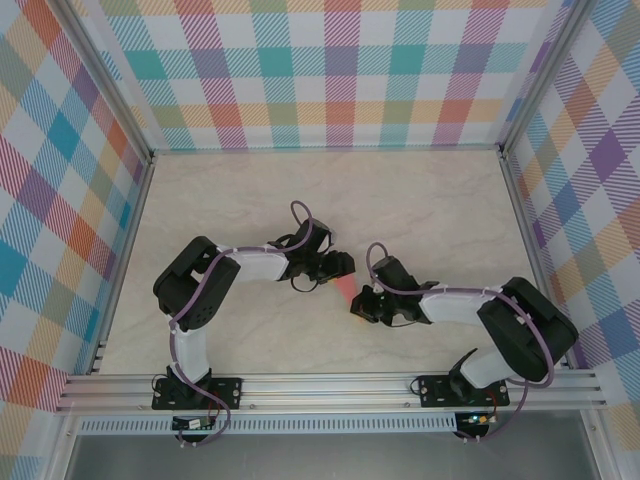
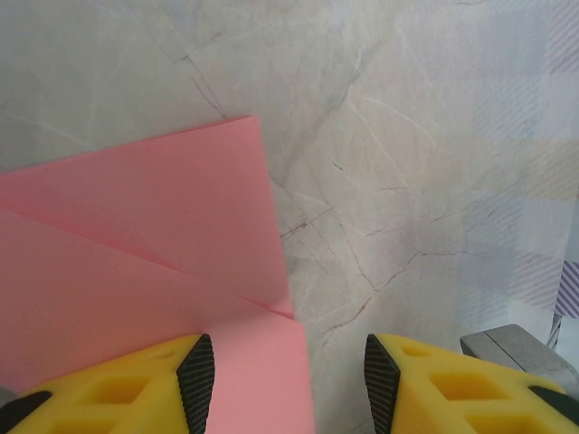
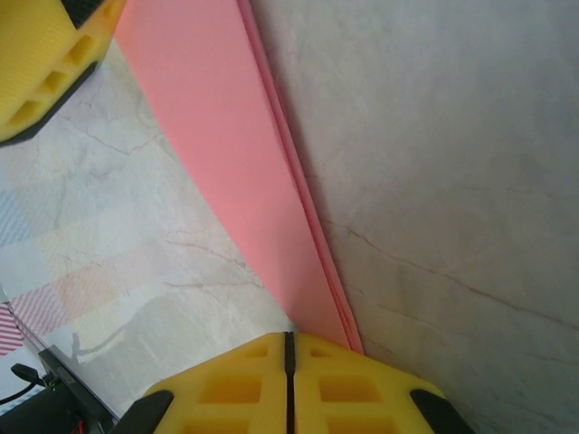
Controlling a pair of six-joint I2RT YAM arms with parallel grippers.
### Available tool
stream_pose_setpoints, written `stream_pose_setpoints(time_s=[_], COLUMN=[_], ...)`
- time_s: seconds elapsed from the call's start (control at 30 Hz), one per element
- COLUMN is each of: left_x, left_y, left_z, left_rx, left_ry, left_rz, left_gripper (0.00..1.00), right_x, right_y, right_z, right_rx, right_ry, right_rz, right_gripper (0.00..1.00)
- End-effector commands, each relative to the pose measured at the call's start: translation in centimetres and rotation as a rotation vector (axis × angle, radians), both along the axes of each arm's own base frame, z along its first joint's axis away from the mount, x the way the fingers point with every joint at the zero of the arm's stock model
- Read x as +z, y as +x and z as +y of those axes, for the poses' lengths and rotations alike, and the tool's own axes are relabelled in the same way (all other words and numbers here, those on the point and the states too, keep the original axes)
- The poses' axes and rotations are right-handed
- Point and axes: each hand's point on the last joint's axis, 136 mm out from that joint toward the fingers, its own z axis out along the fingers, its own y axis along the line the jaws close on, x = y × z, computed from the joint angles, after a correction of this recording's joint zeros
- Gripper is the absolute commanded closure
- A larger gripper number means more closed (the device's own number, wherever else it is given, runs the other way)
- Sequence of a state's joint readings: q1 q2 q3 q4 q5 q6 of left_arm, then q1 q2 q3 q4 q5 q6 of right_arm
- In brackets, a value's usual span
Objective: Fold a paper plane with a square sheet of paper (pick it up from the middle)
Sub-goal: Fold the wing for the fifth time at the center of the table.
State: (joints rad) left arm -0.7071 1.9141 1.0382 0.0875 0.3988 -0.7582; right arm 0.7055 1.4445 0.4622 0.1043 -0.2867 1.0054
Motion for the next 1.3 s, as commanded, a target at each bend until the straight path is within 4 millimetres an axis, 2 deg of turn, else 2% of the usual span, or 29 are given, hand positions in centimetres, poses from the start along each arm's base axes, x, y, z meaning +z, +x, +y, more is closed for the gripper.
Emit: stream_pose_setpoints(time_s=[0.0, 0.27, 0.43, 0.53, 0.63, 0.77, 0.9, 1.03, 1.17, 1.27], left_x=[-4.2, -4.3, -3.6, -3.4, -3.3, -3.4, -3.4, -3.5, -3.3, -3.0], left_y=[-1.5, -1.4, -1.3, -1.3, -1.3, -1.5, -1.6, -1.6, -1.4, -1.3], left_z=[1.8, 1.9, 1.5, 1.6, 1.8, 1.9, 1.9, 2.0, 1.9, 1.8], left_rx=[0.004, 0.006, -0.006, -0.012, -0.01, -0.015, -0.017, -0.016, -0.019, -0.018], left_ry=[0.122, 0.119, 0.101, 0.108, 0.115, 0.12, 0.124, 0.126, 0.129, 0.132], left_rz=[0.064, 0.07, 0.064, 0.061, 0.056, 0.06, 0.059, 0.063, 0.059, 0.056], left_gripper=[0.5, 0.5, 0.49, 0.49, 0.49, 0.49, 0.49, 0.49, 0.49, 0.49], right_x=[-1.9, -2.0, -0.1, 1.9, 3.6, 4.0, 4.7, 3.9, 1.0, -1.0], right_y=[-3.0, -5.9, -5.7, -4.7, -3.3, -1.3, 0.6, 1.9, 1.6, 0.6], right_z=[-2.4, -5.2, -6.2, -5.6, -4.3, -1.8, 0.7, 2.0, 1.5, 0.1], right_rx=[0.003, -0.014, -0.037, -0.035, -0.01, 0.017, 0.04, 0.056, 0.041, 0.005], right_ry=[-0.065, -0.101, -0.089, -0.038, -0.003, 0.025, 0.083, 0.072, 0.004, -0.055], right_rz=[0.091, 0.116, 0.032, -0.042, -0.093, -0.078, -0.086, -0.067, 0.017, 0.067], right_gripper=[0.91, 0.87, 0.8, 0.75, 0.76, 0.83, 0.85, 0.85, 0.89, 0.89])
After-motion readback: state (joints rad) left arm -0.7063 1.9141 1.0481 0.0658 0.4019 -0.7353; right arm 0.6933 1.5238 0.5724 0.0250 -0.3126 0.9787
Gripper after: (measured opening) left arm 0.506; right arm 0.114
